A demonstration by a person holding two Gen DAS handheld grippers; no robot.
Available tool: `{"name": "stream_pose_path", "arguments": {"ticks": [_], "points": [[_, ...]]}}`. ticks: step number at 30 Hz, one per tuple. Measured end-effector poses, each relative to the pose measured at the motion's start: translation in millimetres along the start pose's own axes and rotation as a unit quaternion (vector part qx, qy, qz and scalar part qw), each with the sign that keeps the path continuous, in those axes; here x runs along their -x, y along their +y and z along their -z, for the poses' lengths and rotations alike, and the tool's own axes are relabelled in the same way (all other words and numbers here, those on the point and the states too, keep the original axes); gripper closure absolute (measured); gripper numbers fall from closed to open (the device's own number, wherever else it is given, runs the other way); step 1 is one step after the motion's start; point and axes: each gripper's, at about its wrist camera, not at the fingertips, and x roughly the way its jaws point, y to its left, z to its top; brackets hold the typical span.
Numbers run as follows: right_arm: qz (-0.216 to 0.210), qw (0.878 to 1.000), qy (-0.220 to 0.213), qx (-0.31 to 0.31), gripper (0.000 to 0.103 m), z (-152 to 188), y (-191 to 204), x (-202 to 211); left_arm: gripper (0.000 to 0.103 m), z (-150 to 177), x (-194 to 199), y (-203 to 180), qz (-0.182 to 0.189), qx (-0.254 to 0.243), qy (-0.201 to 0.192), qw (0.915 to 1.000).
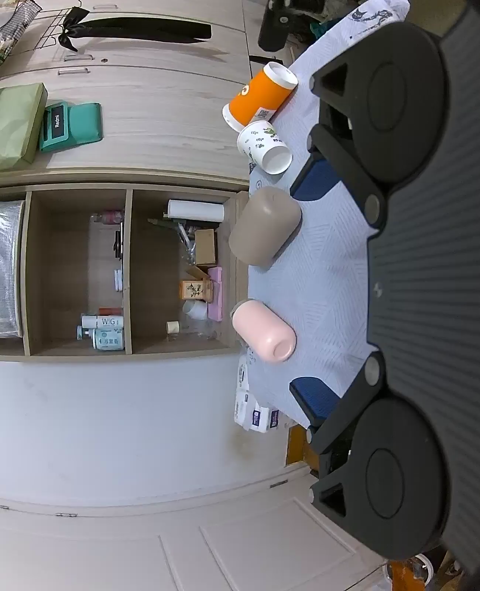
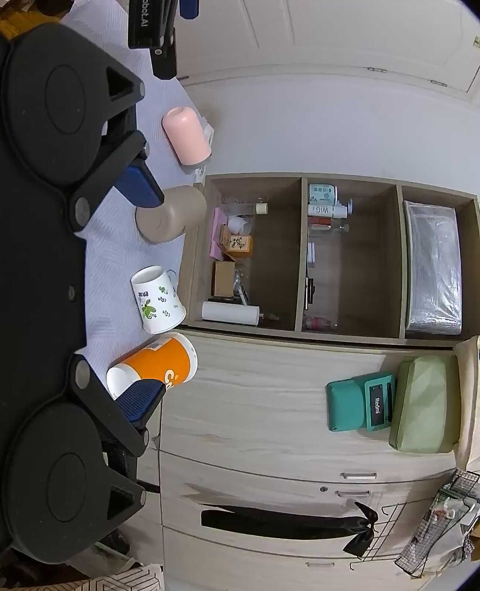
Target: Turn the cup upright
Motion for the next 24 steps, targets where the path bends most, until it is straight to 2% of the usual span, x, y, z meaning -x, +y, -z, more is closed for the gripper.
{"name": "stream_pose_path", "arguments": {"ticks": [7,11,12,24], "points": [[-0.001,1.0,-0.001,0.003,0.002,1,0,0,0.0,0,5,18,0.009,0.018,-0.014,0.9997],[0.0,1.0,-0.003,0.004,0.002,2,1,1,0.0,-3,7,9,-0.001,0.009,-0.018,0.9998],[0.0,1.0,-0.003,0.005,0.002,3,1,2,0.0,5,9,7,-0.002,0.012,-0.024,0.9996],[0.003,1.0,-0.02,-0.005,0.002,3,-1,7,0.0,10,13,10,-0.002,0.017,-0.056,0.9983]]}}
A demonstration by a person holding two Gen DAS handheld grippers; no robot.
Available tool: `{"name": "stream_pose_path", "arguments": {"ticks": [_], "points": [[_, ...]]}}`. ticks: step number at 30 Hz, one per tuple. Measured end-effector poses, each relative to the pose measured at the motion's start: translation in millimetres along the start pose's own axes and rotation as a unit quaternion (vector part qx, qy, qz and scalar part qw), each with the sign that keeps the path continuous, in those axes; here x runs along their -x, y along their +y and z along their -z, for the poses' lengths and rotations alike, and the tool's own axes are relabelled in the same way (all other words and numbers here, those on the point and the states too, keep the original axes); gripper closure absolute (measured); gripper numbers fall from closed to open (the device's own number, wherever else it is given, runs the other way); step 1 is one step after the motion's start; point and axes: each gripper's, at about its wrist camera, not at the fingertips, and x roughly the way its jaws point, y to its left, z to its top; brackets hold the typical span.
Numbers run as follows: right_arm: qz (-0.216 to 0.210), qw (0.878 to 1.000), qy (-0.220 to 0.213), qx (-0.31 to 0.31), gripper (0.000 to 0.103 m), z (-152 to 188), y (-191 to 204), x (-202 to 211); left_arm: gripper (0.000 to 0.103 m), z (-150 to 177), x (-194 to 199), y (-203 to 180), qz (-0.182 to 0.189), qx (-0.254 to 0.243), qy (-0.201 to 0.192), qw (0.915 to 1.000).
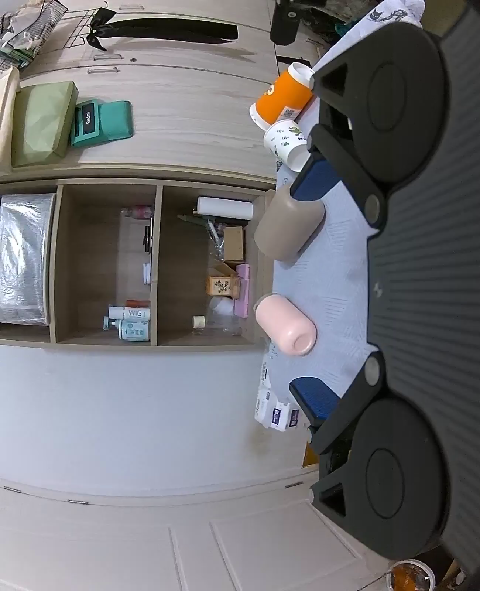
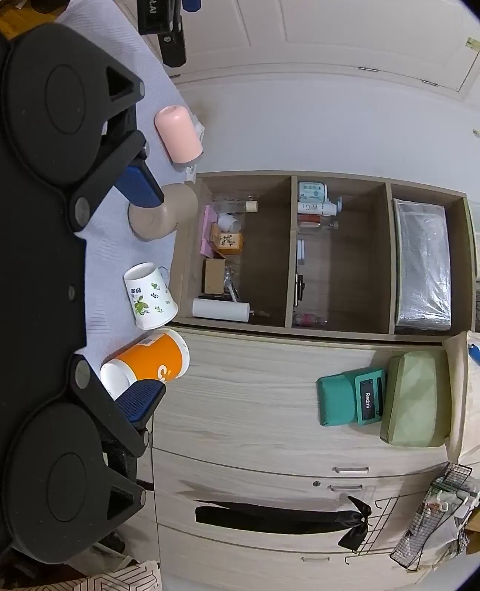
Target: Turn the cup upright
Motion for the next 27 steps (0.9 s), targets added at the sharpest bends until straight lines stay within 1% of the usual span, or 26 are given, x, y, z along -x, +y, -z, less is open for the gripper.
{"name": "stream_pose_path", "arguments": {"ticks": [9,27], "points": [[-0.003,1.0,-0.005,-0.002,0.002,0.0,1.2,-0.2,0.0,1.4,2.3,-1.0,0.007,-0.002,-0.005,1.0],[-0.002,1.0,0.0,0.001,0.001,1.5,1.6,-1.7,0.0,0.8,2.1,-0.8,0.014,-0.005,0.006,0.9999]]}}
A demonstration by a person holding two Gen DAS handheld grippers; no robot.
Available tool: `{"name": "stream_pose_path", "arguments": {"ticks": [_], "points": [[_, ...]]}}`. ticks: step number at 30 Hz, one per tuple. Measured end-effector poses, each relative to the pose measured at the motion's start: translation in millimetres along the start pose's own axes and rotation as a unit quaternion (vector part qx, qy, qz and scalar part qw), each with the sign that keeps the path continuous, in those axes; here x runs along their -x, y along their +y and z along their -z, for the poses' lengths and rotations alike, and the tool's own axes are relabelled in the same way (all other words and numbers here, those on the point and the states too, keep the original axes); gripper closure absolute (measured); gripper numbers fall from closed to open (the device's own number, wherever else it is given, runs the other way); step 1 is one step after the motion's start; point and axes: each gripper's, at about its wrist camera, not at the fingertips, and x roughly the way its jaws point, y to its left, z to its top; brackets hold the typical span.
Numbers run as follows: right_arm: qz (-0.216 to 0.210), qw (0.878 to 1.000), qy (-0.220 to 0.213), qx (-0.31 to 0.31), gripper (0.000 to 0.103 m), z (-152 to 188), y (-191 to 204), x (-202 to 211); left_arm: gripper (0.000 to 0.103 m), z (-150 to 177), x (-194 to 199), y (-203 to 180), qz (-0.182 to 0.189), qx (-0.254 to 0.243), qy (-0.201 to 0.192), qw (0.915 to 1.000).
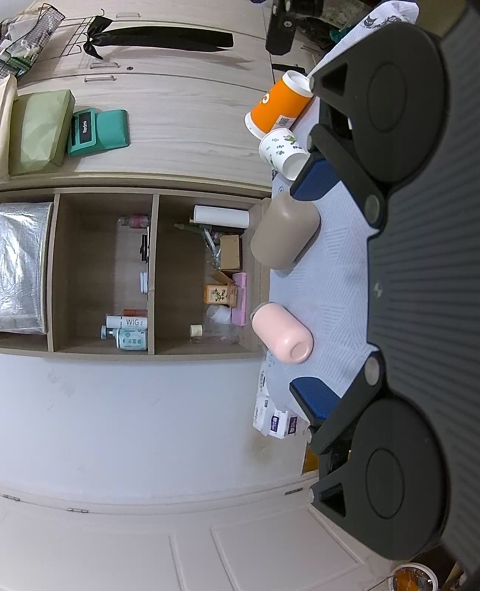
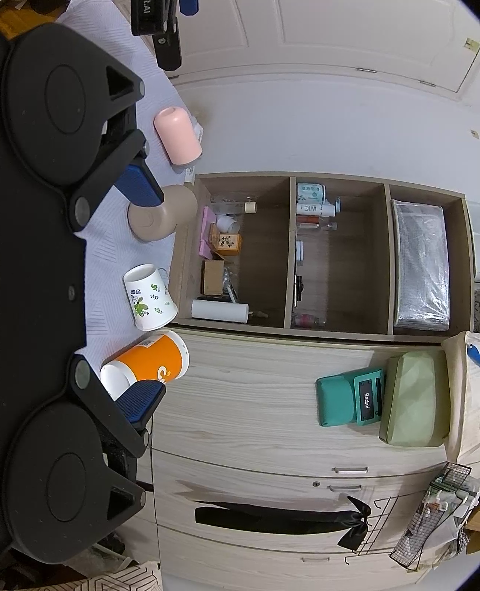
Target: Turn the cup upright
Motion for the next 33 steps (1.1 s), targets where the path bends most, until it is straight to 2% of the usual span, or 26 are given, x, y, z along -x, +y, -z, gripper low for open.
{"name": "stream_pose_path", "arguments": {"ticks": [23,26,33], "points": [[0.001,1.0,0.007,0.001,0.0,3,0,-2,0.0,0,-3,-1,0.006,-0.004,0.013,0.9999],[-0.003,1.0,0.013,0.001,0.0,5,-1,-5,0.0,-1,-6,-4,0.016,-0.009,0.021,0.9996],[-0.007,0.999,0.038,0.01,0.0,7,-5,-25,0.0,-14,-28,-13,0.066,-0.014,0.053,0.9963]]}}
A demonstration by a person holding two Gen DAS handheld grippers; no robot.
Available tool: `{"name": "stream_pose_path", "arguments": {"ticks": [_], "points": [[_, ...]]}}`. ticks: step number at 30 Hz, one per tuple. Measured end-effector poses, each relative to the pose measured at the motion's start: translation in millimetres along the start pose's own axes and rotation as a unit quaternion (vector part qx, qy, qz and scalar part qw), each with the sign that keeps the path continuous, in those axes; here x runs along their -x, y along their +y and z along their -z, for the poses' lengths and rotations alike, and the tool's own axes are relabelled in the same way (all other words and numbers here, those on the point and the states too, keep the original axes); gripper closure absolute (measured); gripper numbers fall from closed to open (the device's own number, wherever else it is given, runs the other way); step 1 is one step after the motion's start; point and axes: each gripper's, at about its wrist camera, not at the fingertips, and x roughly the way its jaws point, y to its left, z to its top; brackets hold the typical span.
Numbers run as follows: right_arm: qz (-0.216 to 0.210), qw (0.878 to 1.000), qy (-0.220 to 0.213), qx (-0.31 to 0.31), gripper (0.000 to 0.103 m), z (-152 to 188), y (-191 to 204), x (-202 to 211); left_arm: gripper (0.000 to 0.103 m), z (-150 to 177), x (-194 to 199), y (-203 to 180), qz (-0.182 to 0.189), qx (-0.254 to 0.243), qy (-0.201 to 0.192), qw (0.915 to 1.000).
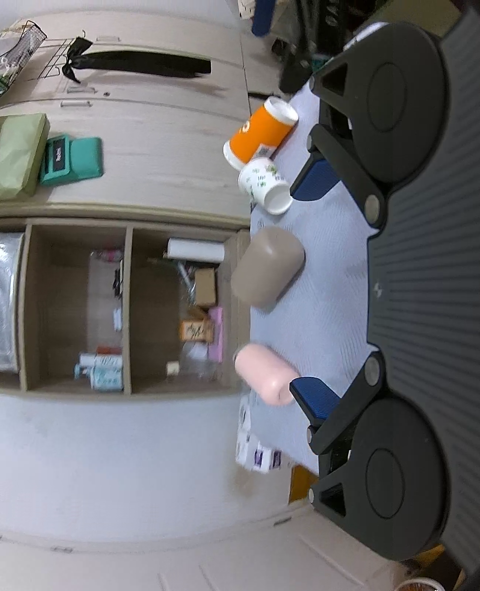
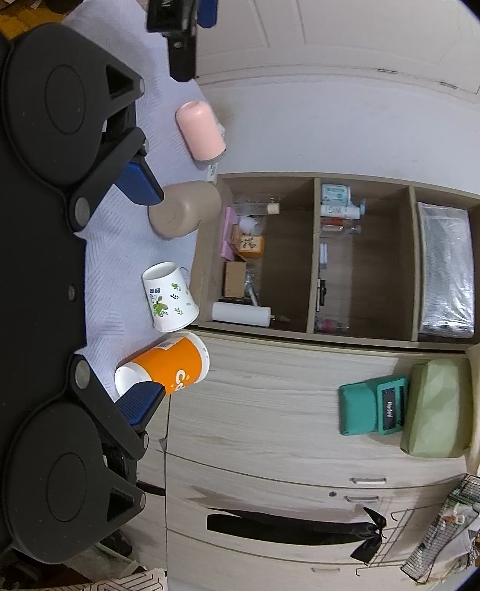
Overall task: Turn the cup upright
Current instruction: 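Move the left gripper to the white leaf-print cup and close on its base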
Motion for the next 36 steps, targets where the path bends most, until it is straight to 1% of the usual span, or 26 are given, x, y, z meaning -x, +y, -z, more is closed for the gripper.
{"name": "stream_pose_path", "arguments": {"ticks": [6,9,12,15,20,24,25,27,32,33,34,36], "points": [[-0.002,1.0,0.017,0.003,0.0,-2,-7,-20,0.0,-24,-31,-13,0.029,-0.032,0.03,0.9986],[-0.007,1.0,0.025,0.001,0.0,-5,-11,-31,0.0,-37,-48,-18,0.053,-0.039,0.047,0.9967],[-0.024,0.999,0.035,-0.006,0.0,-7,-16,-42,0.0,-52,-69,-24,0.083,-0.046,0.072,0.9929],[-0.047,0.998,0.048,-0.014,0.0,-8,-18,-53,0.0,-65,-90,-34,0.115,-0.069,0.097,0.9862],[-0.079,0.994,0.077,-0.014,0.0,-2,-17,-73,0.0,-84,-132,-56,0.159,-0.115,0.138,0.9708],[-0.096,0.991,0.091,-0.013,0.0,4,-13,-86,0.003,-94,-167,-77,0.178,-0.159,0.159,0.9581],[-0.099,0.991,0.094,-0.013,0.0,5,-13,-90,0.003,-94,-175,-82,0.183,-0.171,0.164,0.9541],[-0.103,0.989,0.1,-0.018,0.0,7,-14,-99,0.003,-96,-197,-92,0.203,-0.19,0.186,0.9422],[-0.11,0.986,0.118,-0.05,0.0,9,-23,-122,0.005,-101,-247,-111,0.241,-0.199,0.235,0.9203],[-0.113,0.985,0.121,-0.056,0.0,10,-25,-126,0.006,-101,-259,-114,0.245,-0.202,0.243,0.9166],[-0.116,0.984,0.123,-0.062,0.0,10,-26,-131,0.007,-99,-269,-117,0.245,-0.203,0.25,0.9145],[-0.122,0.981,0.131,-0.074,0.0,11,-28,-141,0.012,-98,-288,-120,0.247,-0.201,0.267,0.9092]]}}
